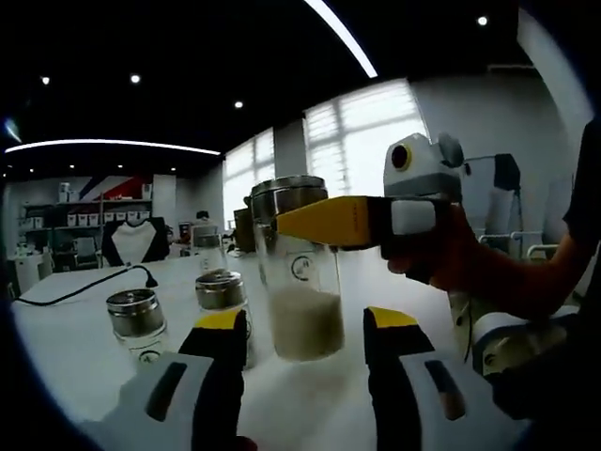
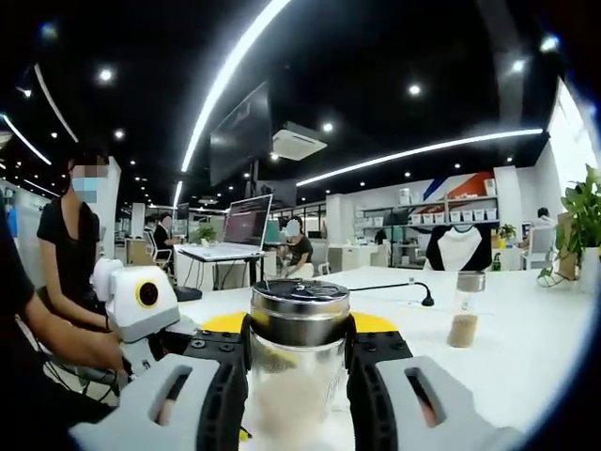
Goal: Rotate the seasoning bottle until the label or dispensing opening points toward the visible target arrow and the bottle remains upright within the marked orientation range
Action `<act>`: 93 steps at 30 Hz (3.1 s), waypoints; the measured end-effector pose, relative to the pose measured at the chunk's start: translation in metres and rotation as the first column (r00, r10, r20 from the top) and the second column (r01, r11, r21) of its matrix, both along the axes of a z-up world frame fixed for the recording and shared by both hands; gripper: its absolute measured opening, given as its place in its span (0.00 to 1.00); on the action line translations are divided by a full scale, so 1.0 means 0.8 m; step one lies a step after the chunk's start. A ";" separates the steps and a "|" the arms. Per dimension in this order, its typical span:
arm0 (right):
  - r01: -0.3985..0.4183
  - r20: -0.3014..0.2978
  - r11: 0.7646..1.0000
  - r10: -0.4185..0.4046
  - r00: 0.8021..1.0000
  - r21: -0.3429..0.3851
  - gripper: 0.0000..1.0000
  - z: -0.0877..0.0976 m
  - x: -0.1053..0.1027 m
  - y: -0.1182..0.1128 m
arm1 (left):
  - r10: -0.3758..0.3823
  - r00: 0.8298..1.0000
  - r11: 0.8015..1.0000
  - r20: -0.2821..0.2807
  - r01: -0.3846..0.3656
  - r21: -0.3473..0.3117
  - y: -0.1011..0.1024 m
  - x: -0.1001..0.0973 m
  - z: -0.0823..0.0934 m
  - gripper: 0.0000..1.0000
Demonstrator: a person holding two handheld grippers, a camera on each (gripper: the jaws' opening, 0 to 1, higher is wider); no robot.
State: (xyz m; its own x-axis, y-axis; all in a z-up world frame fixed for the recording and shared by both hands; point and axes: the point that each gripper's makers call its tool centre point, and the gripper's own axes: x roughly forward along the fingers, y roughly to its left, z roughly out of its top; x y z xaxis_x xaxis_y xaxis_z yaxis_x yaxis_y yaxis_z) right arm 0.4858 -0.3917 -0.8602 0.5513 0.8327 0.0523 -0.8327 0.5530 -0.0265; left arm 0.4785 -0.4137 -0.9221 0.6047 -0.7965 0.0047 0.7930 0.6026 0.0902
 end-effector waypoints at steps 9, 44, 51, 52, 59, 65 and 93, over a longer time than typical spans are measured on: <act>0.050 -0.051 0.994 -0.045 0.998 0.099 0.37 0.000 -0.006 0.017 | 0.057 0.998 0.997 0.034 -0.059 0.047 0.003 0.011 -0.003 0.54; -0.403 0.042 0.910 0.409 0.912 -0.100 0.42 -0.024 -0.084 0.053 | -0.301 0.953 0.948 -0.027 0.302 0.098 -0.005 -0.053 -0.019 0.44; -0.406 -0.046 0.911 0.404 0.914 -0.070 0.42 -0.025 -0.084 0.048 | -0.358 0.932 0.931 -0.056 0.361 0.054 -0.005 -0.059 -0.018 0.44; -0.390 -0.032 0.918 0.388 0.921 -0.069 0.42 -0.024 -0.082 0.050 | -0.351 0.935 0.934 -0.049 0.353 0.059 -0.005 -0.058 -0.018 0.45; -0.179 0.074 0.981 0.185 0.980 -0.080 0.42 -0.012 -0.058 0.056 | -0.229 0.971 0.970 0.075 0.221 0.103 -0.002 -0.038 -0.010 0.48; -0.035 0.153 0.997 0.045 0.987 -0.068 0.42 -0.005 -0.046 0.060 | -0.116 0.986 0.986 0.120 0.099 0.137 -0.001 -0.023 -0.010 0.51; -0.196 0.159 0.971 0.217 0.963 -0.136 0.42 -0.014 -0.046 0.042 | -0.141 0.990 0.988 0.013 0.140 0.069 0.010 -0.020 -0.007 0.43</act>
